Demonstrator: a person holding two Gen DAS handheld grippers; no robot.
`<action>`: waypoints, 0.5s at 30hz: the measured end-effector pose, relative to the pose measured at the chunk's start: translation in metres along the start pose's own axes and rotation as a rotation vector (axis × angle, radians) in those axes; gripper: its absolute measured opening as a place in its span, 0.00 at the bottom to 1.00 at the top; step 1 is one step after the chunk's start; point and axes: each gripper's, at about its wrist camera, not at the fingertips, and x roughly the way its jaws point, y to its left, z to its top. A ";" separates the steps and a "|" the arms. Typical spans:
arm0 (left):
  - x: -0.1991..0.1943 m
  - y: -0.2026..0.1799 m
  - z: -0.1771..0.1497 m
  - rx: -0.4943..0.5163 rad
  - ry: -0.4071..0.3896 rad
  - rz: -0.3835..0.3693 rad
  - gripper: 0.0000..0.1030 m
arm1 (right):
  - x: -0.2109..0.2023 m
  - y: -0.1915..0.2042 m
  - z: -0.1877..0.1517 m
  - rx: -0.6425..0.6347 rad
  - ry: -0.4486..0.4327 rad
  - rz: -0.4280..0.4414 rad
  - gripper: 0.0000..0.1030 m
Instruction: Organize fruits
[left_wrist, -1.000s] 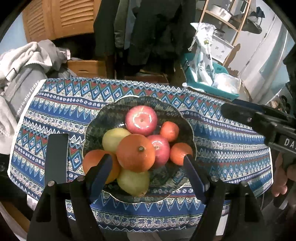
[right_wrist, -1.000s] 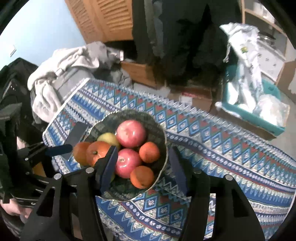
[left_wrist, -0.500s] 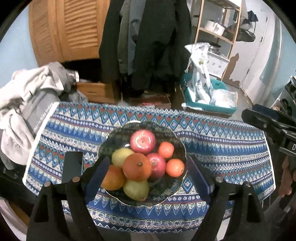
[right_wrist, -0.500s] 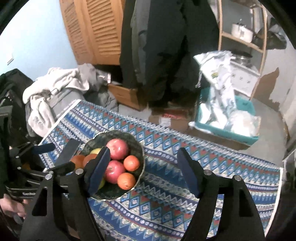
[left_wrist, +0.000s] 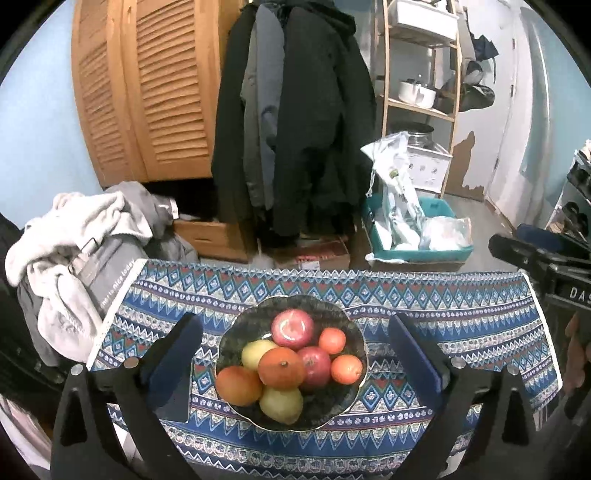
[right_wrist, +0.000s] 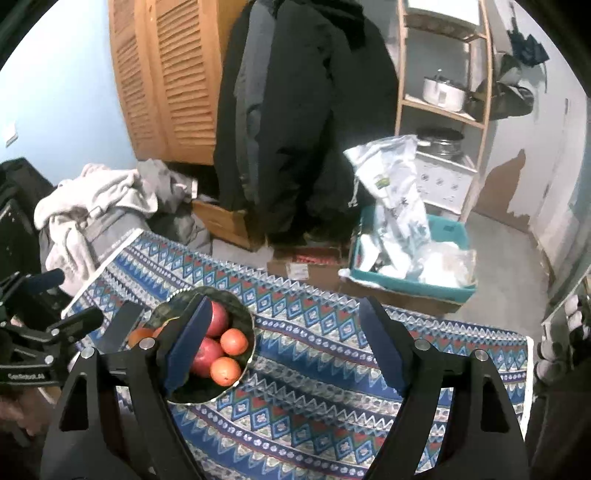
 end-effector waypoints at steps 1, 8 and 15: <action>-0.002 -0.001 0.001 0.002 -0.002 -0.002 0.98 | -0.004 -0.002 0.000 0.003 -0.010 -0.006 0.79; -0.019 -0.006 0.013 0.001 -0.039 0.011 0.99 | -0.026 -0.012 0.002 -0.011 -0.081 -0.085 0.79; -0.027 -0.010 0.019 -0.002 -0.064 0.024 0.99 | -0.036 -0.018 -0.002 -0.022 -0.111 -0.115 0.79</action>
